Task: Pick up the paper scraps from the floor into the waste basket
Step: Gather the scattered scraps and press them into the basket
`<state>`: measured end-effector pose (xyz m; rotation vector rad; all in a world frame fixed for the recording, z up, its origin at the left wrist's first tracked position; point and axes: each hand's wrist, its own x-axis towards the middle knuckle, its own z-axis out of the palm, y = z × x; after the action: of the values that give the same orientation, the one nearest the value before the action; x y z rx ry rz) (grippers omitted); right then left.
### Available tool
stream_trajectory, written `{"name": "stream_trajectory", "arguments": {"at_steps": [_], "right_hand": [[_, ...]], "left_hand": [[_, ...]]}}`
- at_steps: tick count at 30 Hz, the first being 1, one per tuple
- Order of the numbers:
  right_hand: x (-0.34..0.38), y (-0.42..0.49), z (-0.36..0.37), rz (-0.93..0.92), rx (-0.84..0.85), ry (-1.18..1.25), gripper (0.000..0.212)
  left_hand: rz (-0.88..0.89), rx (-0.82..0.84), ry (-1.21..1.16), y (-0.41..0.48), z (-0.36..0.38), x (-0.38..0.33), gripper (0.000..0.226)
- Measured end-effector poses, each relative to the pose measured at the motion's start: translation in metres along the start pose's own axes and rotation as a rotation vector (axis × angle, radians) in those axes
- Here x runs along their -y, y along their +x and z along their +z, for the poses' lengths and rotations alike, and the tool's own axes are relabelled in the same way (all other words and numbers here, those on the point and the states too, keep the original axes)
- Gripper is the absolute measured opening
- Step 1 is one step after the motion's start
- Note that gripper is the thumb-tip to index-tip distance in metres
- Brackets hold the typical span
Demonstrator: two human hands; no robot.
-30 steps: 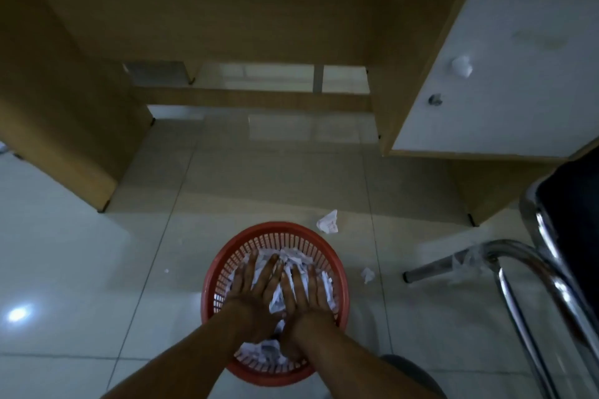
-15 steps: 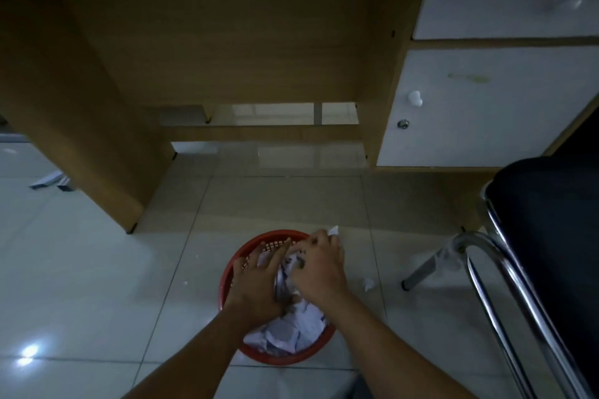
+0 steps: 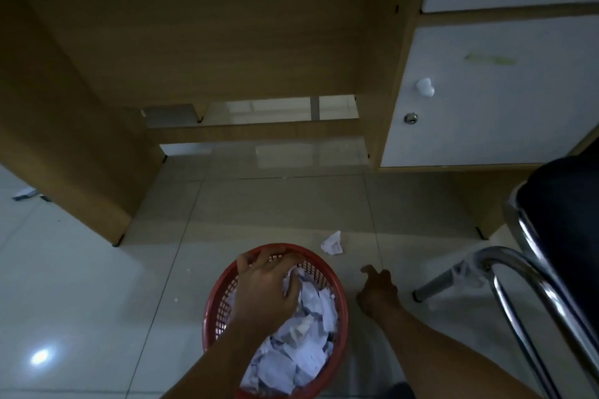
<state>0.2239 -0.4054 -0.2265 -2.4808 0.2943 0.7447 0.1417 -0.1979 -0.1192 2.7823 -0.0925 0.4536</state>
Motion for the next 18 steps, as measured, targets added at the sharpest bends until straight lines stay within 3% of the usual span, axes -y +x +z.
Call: {"name": "stream_trajectory", "arguments": {"at_steps": [6, 11, 14, 16, 18], "right_hand": [[-0.014, 0.034, 0.038, -0.078, 0.018, -0.246, 0.066], [0.006, 0.062, 0.036, -0.326, -0.139, 0.012, 0.071], [0.026, 0.096, 0.032, -0.422, -0.129, -0.005, 0.079], [0.028, 0.126, 0.036, -0.395, -0.026, -0.067, 0.066], [0.015, 0.152, 0.049, -0.439, 0.005, -0.09, 0.037]], "left_hand": [[0.021, 0.082, -0.016, -0.005, 0.009, 0.03, 0.03], [-0.031, 0.157, -0.009, -0.022, 0.021, 0.046, 0.028], [-0.027, 0.212, 0.019, -0.024, 0.025, 0.044, 0.031], [-0.044, 0.269, 0.032, -0.027, 0.029, 0.043, 0.033], [-0.097, 0.324, 0.034, -0.029, 0.029, 0.043, 0.035]]}}
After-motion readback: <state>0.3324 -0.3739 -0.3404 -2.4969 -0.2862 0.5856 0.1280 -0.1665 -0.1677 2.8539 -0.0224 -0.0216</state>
